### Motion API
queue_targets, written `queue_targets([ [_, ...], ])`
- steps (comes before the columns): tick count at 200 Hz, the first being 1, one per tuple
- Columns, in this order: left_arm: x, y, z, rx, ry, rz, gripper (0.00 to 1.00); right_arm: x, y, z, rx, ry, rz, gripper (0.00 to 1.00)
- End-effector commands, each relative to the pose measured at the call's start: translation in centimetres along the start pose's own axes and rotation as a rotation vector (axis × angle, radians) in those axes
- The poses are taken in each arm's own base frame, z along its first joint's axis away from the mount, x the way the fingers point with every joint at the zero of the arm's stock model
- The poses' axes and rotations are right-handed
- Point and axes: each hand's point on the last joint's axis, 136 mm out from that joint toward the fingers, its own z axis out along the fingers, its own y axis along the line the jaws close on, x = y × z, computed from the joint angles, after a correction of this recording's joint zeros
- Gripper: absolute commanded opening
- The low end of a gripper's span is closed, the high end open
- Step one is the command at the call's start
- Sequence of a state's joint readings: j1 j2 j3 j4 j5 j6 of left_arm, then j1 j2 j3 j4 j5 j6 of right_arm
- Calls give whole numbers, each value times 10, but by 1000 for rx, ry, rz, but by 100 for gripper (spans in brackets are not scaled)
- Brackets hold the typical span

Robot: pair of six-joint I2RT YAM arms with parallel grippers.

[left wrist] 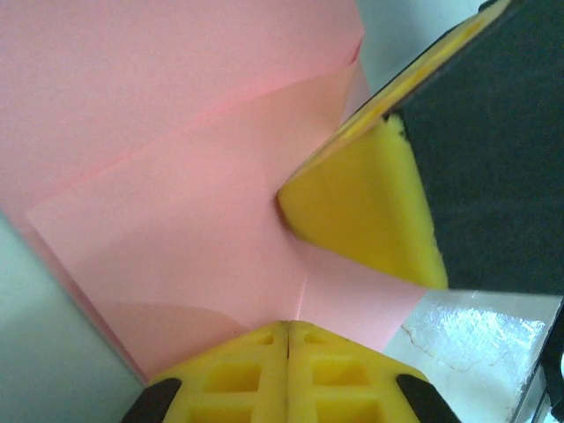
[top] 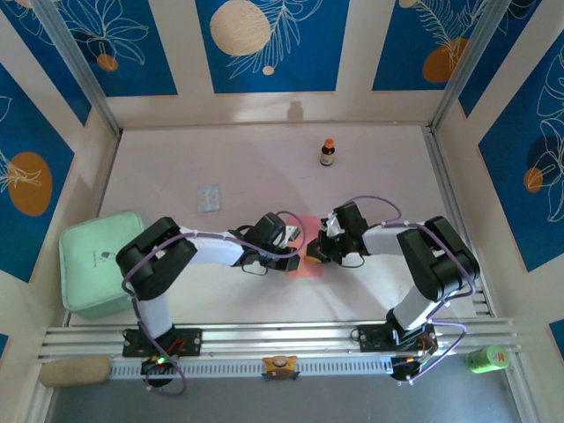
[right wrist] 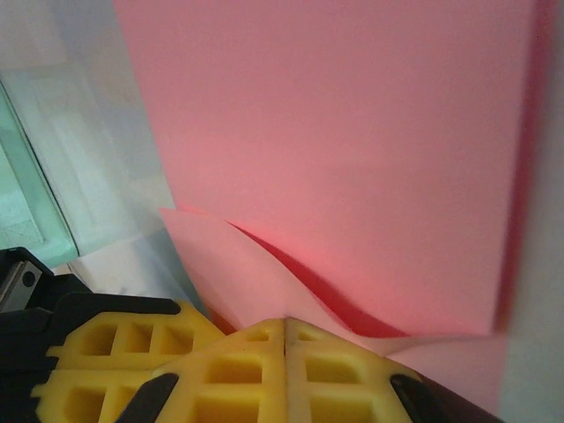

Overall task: Fold a paper plane with a square sheet of paper (pick it up from the middle)
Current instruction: Fold the triangle a second time at the center of the table.

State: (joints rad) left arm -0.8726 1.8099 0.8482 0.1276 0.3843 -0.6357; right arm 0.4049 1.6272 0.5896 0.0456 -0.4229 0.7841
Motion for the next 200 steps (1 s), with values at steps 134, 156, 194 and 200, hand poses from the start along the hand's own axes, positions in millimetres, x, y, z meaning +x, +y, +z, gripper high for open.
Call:
queue_targets([
  [134,44,37,3,-119,107,-84,0,-55,-36,-45,211,-232,75,0],
  [156,43,37,3,-117,106,-83,0,-56,-18,-54,166,-261,20,0],
  [194,39,33,3,-108,95,-81,0,-40,23,-61,21,-249,-90,0],
  [200,38,32,2,-105,91,-81,0,-35,28,-57,-6,-223,-98,0],
])
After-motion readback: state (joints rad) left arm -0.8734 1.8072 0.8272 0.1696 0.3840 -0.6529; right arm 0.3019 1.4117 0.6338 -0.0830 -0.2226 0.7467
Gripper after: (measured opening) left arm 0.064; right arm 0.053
